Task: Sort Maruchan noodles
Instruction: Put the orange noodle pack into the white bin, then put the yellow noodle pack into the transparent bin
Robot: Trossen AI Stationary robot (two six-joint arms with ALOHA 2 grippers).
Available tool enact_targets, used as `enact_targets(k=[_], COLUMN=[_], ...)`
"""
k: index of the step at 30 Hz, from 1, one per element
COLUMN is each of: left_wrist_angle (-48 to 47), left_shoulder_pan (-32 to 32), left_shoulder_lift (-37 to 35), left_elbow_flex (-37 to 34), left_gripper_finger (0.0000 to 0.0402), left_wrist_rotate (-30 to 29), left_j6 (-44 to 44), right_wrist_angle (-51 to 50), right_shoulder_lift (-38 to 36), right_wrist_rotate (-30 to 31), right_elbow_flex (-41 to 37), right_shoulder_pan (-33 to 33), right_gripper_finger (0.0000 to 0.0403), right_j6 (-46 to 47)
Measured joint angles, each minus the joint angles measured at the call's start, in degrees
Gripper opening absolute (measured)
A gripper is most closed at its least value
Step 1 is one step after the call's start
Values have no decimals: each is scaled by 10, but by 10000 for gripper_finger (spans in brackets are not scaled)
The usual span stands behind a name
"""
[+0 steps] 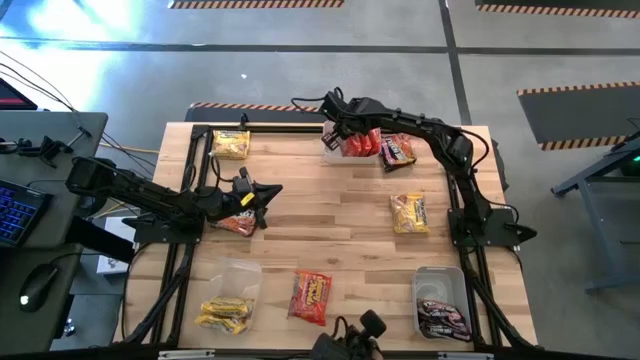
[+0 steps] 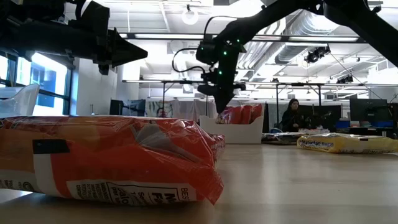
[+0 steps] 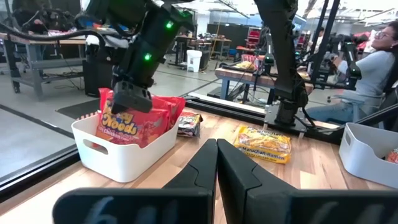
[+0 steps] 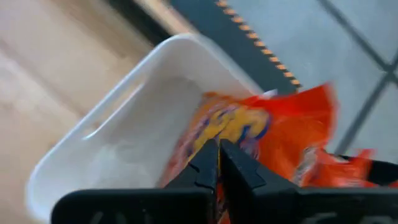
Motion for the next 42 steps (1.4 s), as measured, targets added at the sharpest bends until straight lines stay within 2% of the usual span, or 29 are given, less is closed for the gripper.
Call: enact_targets(k=[3, 9, 16, 19, 22, 28, 31, 36, 39, 42], left_wrist_angle=[0, 0, -5, -7, -7, -10, -10, -13, -14, -20], left_shoulder_pan=[0, 0, 0, 0, 0, 0, 0, 1, 11, 23], left_shoulder_lift=[0, 0, 0, 0, 0, 0, 0, 0, 0, 0], left_elbow_flex=[0, 0, 0, 0, 0, 0, 0, 0, 0, 0], left_gripper_finger=[3, 3, 3, 3, 3, 3, 3, 3, 3, 3], left_wrist_rotate=[0, 0, 0, 0, 0, 0, 0, 15, 49, 74], left_j6=[0, 0, 0, 0, 4, 10, 10, 4, -7, -19], right_wrist_angle=[-3, -15, -13, 26, 152, 456, 534, 493, 415, 297], right_shoulder_lift=[-1, -2, -37, -71, -112, -200, -253, -370, -441, -503], right_wrist_rotate=[36, 40, 74, 89, 94, 45, 30, 45, 70, 74], right_elbow_flex=[0, 0, 6, -16, -97, -330, -425, -521, -550, -563], right_shoulder_pan=[0, -3, 10, 22, 35, 62, 83, 128, 159, 185], right_gripper_finger=[1, 0, 0, 0, 0, 0, 0, 0, 0, 0], right_j6=[11, 15, -58, -85, -107, -108, -78, -29, 18, 103])
